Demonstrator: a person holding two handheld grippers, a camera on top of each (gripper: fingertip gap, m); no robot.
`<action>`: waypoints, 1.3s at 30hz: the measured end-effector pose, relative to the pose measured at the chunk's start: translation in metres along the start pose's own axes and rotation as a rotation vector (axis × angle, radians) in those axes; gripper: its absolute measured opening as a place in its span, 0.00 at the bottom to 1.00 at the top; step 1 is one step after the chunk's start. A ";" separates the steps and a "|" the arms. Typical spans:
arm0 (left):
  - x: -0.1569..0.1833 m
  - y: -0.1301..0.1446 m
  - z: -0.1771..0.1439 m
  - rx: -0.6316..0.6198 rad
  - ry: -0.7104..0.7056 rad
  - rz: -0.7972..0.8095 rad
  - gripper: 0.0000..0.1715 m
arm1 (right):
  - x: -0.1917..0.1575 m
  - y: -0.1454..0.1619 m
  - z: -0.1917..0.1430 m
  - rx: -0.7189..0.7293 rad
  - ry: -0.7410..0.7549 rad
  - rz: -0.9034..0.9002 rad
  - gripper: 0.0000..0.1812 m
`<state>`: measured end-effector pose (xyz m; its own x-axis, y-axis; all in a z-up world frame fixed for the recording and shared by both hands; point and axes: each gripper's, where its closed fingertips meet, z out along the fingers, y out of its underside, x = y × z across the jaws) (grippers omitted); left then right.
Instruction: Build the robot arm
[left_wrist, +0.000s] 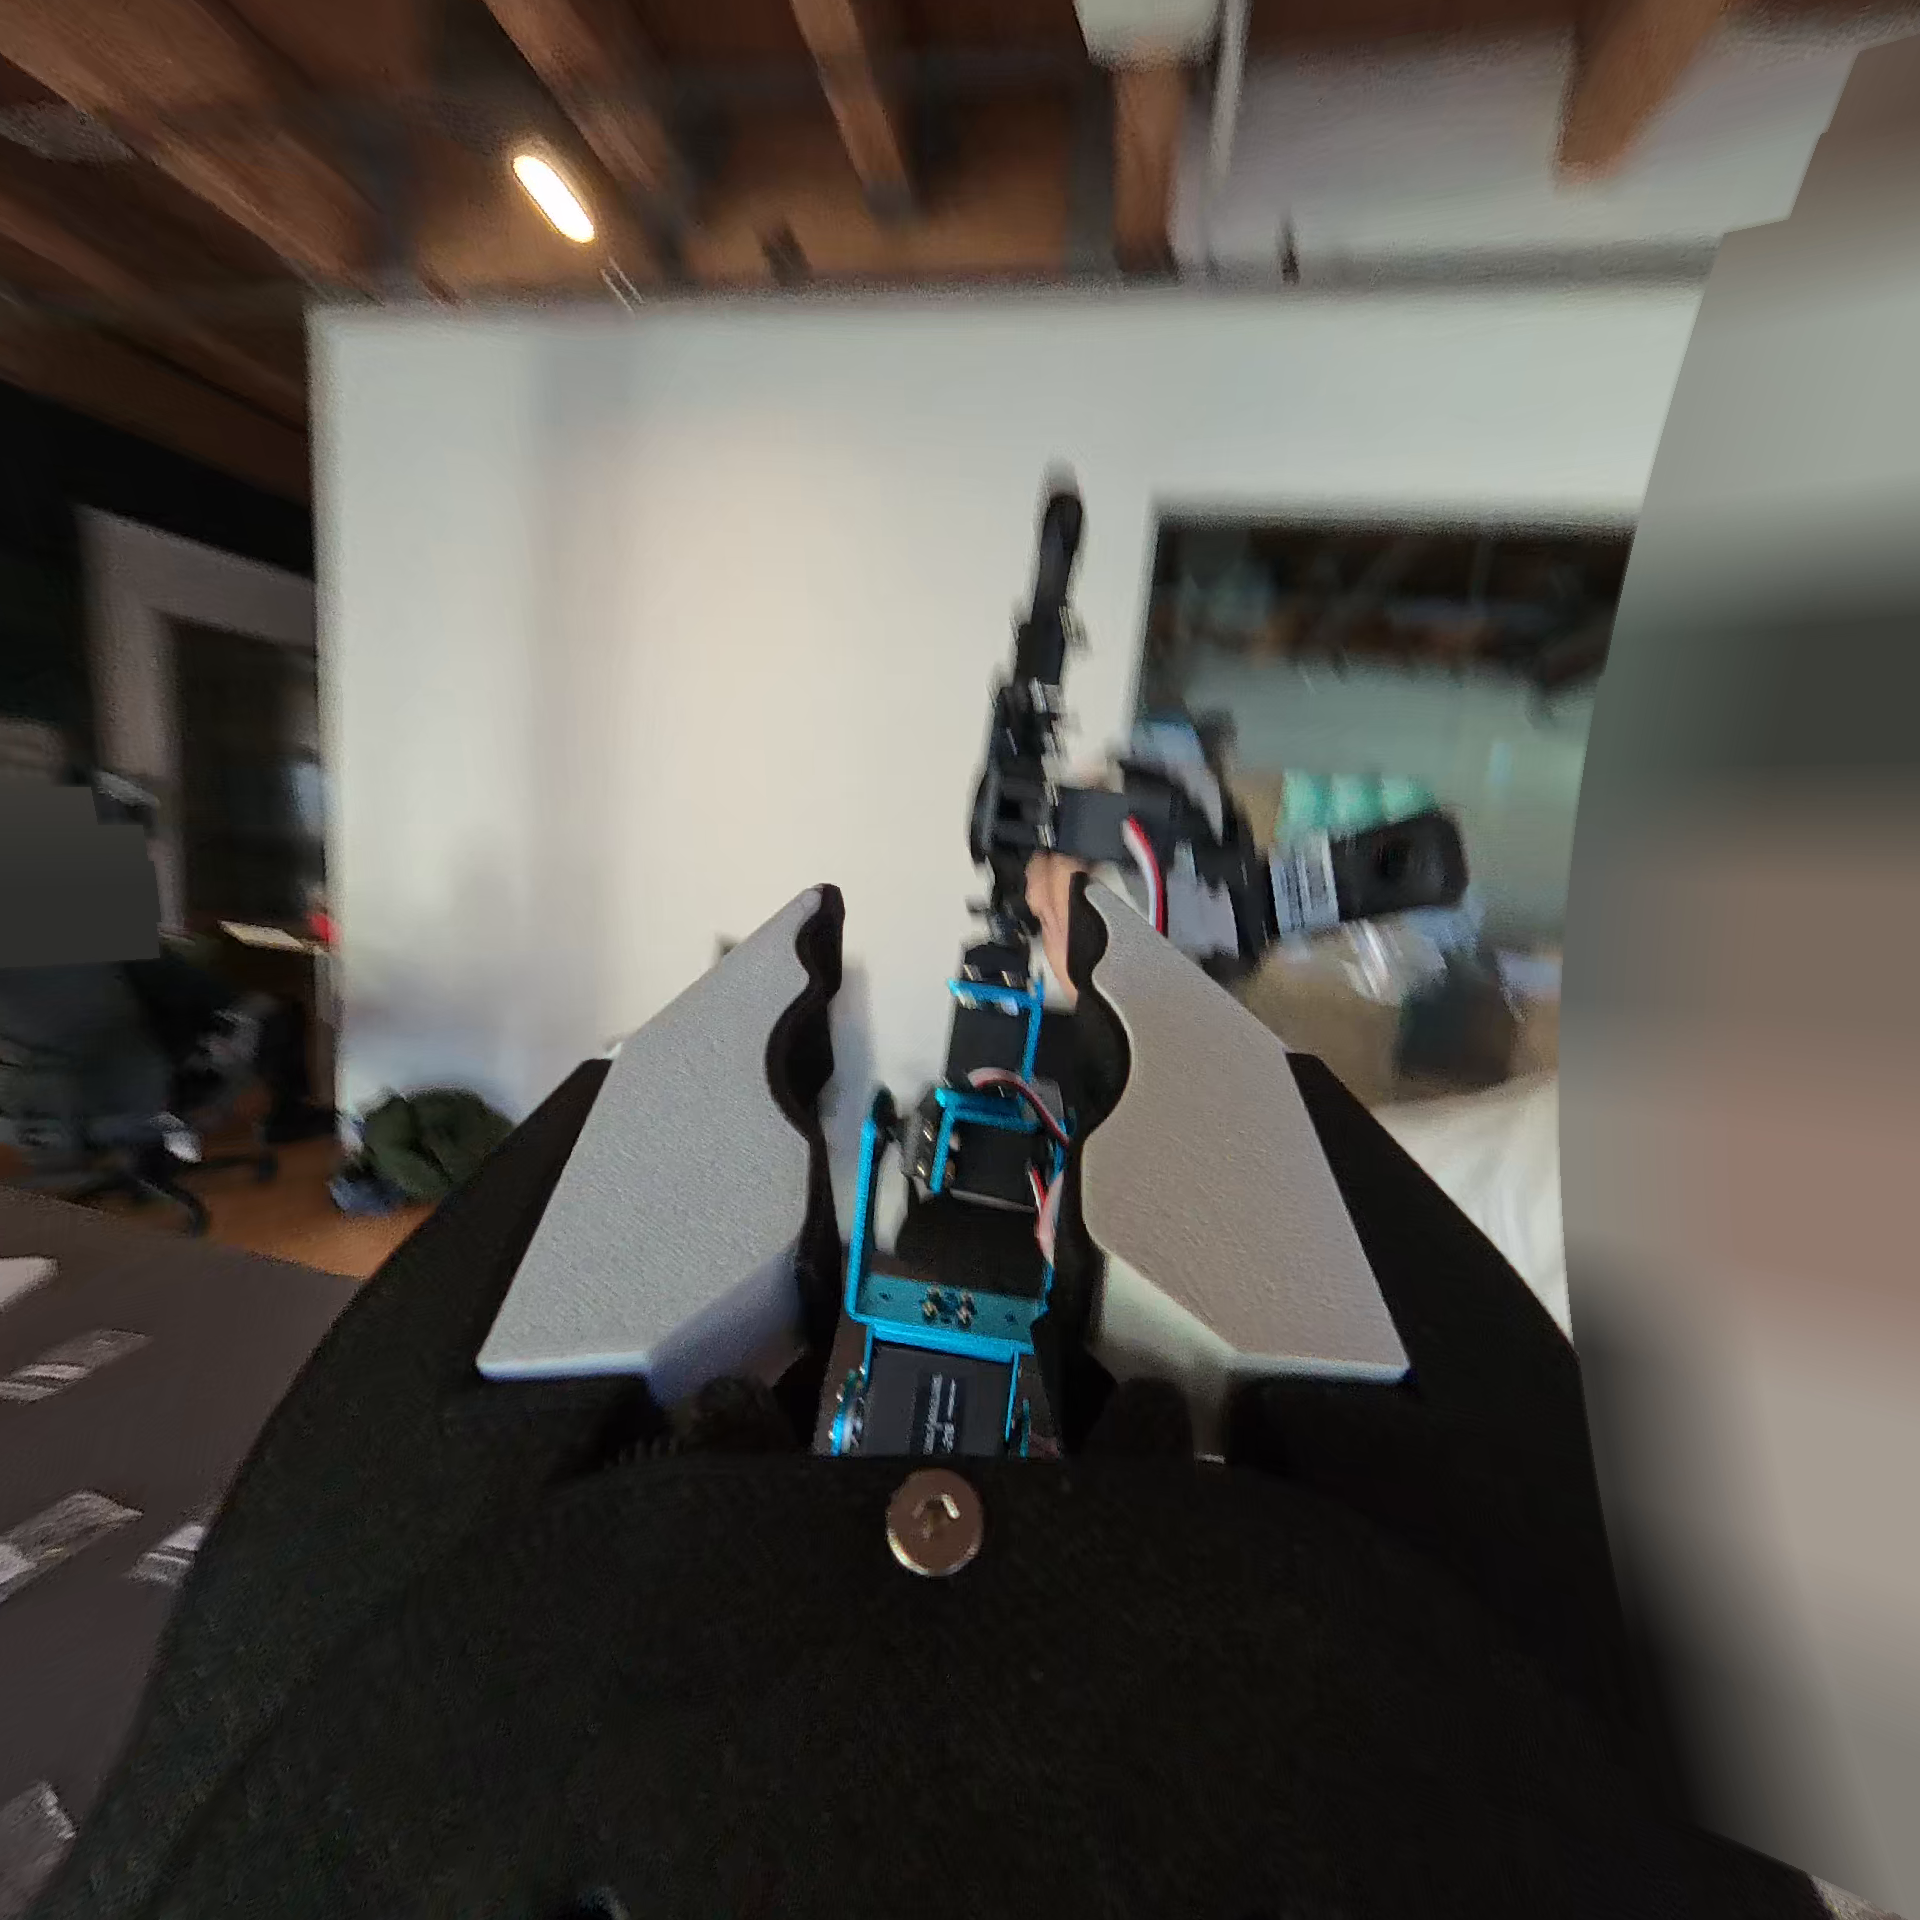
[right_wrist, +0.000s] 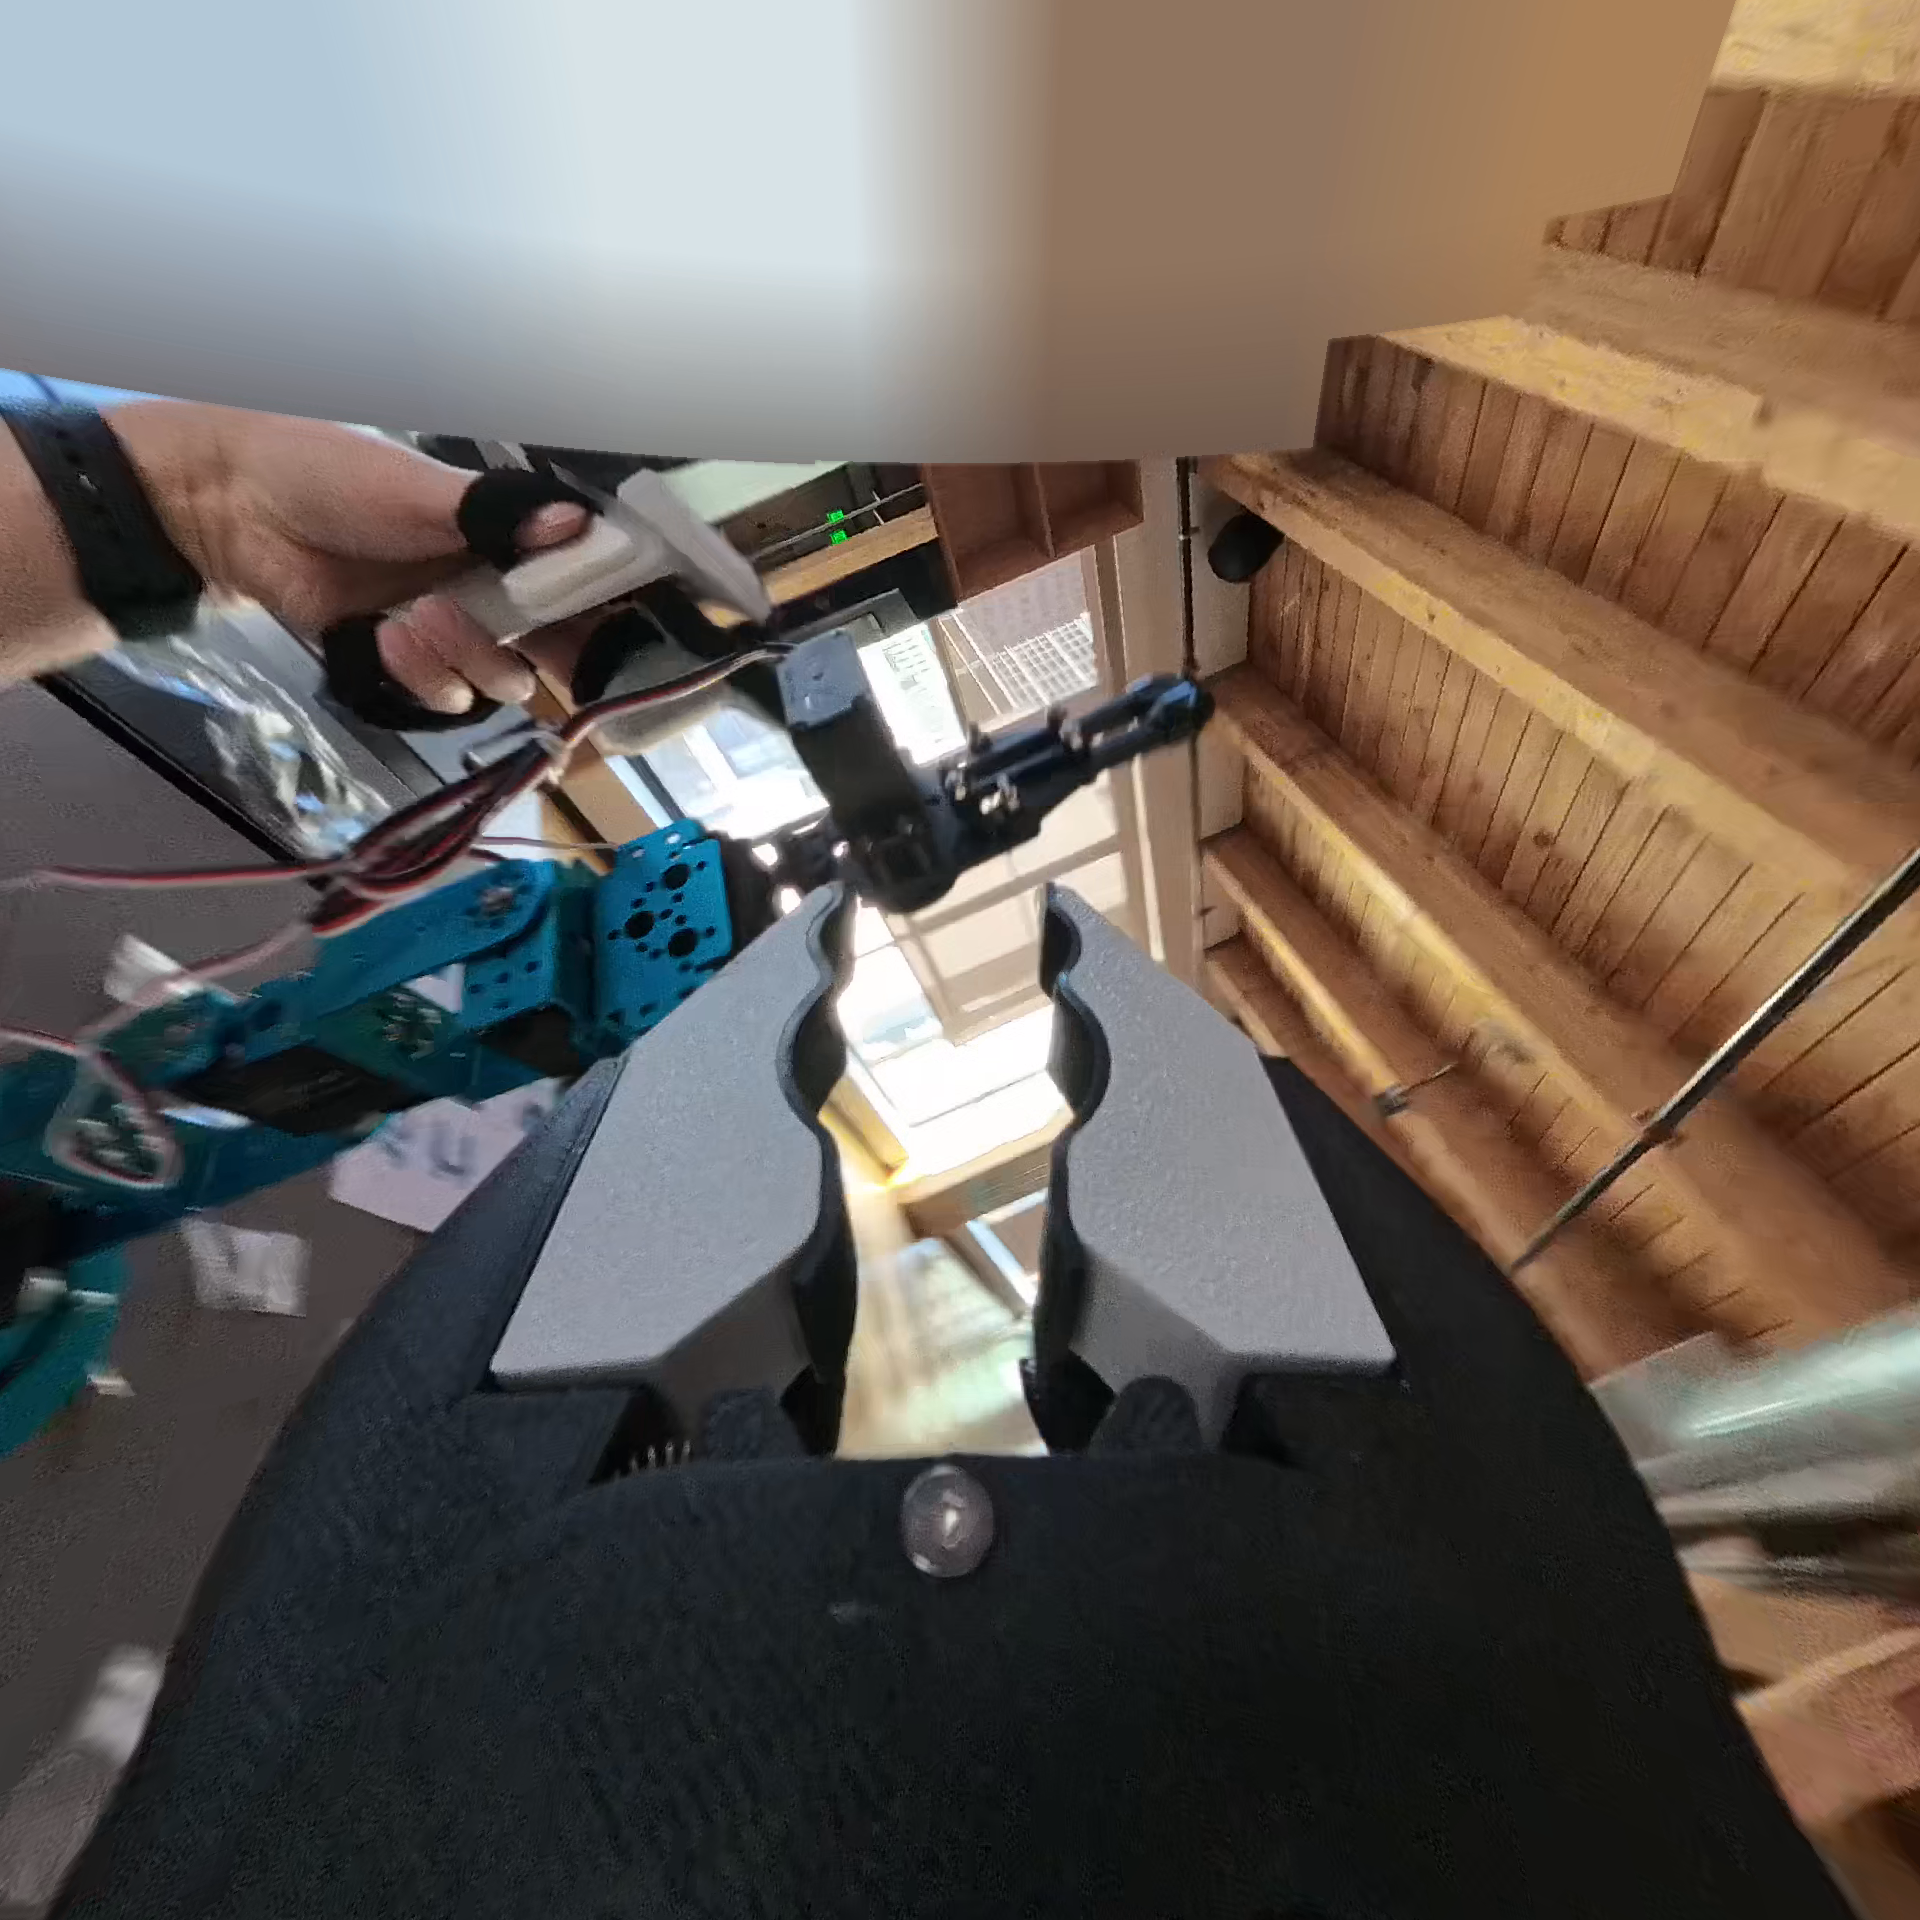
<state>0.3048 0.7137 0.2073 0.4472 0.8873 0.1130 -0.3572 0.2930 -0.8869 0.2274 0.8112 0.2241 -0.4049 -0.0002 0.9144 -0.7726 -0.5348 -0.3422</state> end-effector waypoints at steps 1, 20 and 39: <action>-0.001 -0.012 -0.012 0.059 -0.035 -0.004 0.24 | -0.006 0.005 -0.009 0.005 -0.021 0.099 0.18; 0.133 -0.033 0.035 0.027 -0.818 0.352 0.19 | -0.324 0.161 -0.103 -0.320 -1.219 0.743 0.11; 0.099 0.315 0.036 -0.229 -1.411 -0.052 0.01 | -0.287 0.135 -0.099 -0.065 -1.460 1.275 0.00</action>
<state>0.2075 0.9064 -0.0446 -0.7686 0.5225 0.3692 -0.1673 0.3929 -0.9042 0.1904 0.8227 -0.1056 -0.0263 -0.9143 -0.4041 -0.4272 0.3757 -0.8224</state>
